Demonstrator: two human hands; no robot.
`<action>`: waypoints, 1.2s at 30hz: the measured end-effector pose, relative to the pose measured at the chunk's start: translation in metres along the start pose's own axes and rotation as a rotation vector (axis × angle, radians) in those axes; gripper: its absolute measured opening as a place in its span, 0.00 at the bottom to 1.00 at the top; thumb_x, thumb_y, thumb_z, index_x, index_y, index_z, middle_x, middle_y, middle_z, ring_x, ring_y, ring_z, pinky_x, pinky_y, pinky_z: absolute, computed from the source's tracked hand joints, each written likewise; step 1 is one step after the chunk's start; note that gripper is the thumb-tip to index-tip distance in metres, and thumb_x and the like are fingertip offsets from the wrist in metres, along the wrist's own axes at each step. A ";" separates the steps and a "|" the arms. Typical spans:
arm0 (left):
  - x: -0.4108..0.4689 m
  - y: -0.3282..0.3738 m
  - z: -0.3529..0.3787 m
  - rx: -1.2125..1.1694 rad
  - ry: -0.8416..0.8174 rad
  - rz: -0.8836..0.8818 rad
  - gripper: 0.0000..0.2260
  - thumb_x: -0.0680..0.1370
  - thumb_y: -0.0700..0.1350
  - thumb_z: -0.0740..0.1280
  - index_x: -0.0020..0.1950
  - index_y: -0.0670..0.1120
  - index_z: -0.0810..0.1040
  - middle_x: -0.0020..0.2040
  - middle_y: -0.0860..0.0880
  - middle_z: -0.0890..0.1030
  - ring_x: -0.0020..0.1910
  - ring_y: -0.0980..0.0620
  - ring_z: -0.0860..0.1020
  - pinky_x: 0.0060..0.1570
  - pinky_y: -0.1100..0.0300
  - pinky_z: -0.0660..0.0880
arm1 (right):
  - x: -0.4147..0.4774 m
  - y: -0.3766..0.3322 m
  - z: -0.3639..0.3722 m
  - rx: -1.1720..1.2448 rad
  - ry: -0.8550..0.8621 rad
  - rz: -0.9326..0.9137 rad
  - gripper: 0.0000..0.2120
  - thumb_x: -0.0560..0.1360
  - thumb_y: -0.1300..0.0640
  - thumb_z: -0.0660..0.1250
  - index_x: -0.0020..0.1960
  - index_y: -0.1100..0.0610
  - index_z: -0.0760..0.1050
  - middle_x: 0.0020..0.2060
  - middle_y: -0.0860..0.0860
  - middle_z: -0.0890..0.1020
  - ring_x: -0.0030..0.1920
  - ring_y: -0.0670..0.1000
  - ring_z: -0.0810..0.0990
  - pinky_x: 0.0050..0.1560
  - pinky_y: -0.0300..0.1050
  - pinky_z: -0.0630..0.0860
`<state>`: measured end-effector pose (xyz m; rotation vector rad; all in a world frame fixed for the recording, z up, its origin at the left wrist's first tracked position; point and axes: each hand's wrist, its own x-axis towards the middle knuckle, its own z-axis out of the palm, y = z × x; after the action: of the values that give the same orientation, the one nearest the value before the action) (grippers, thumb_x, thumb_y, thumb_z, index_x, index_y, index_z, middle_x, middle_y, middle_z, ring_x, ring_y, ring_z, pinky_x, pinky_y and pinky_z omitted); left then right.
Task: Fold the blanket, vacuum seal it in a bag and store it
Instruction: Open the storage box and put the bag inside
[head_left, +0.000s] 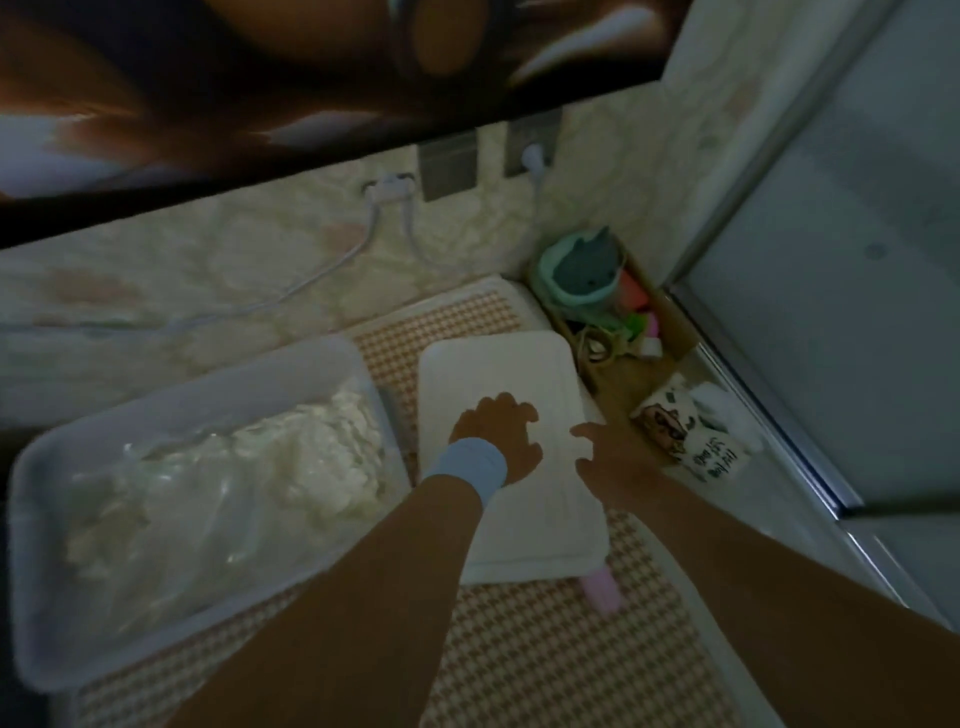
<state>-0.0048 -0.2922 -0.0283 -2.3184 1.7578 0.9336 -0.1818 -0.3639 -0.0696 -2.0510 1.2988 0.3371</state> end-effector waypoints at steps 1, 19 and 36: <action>0.008 0.006 0.016 0.007 -0.111 -0.035 0.26 0.78 0.57 0.60 0.75 0.55 0.60 0.75 0.48 0.59 0.72 0.43 0.61 0.69 0.45 0.64 | 0.001 0.011 0.006 0.024 -0.042 0.038 0.26 0.80 0.55 0.62 0.77 0.51 0.61 0.72 0.54 0.68 0.68 0.55 0.71 0.66 0.45 0.71; 0.003 0.034 -0.028 0.027 0.208 0.142 0.35 0.80 0.47 0.61 0.79 0.55 0.42 0.79 0.51 0.43 0.78 0.48 0.46 0.74 0.51 0.51 | -0.014 -0.005 -0.037 0.806 0.090 0.133 0.22 0.75 0.65 0.69 0.68 0.57 0.72 0.59 0.53 0.78 0.58 0.55 0.78 0.55 0.48 0.77; -0.140 0.039 -0.262 0.453 0.605 0.160 0.16 0.80 0.52 0.60 0.68 0.54 0.68 0.63 0.48 0.75 0.63 0.45 0.72 0.66 0.50 0.62 | -0.125 -0.168 -0.222 0.201 0.588 -0.537 0.21 0.75 0.45 0.65 0.64 0.54 0.77 0.59 0.53 0.80 0.58 0.53 0.78 0.65 0.54 0.74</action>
<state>0.0473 -0.2958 0.2666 -2.2973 2.0919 -0.2009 -0.1236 -0.3773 0.2297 -2.2969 0.9690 -0.6532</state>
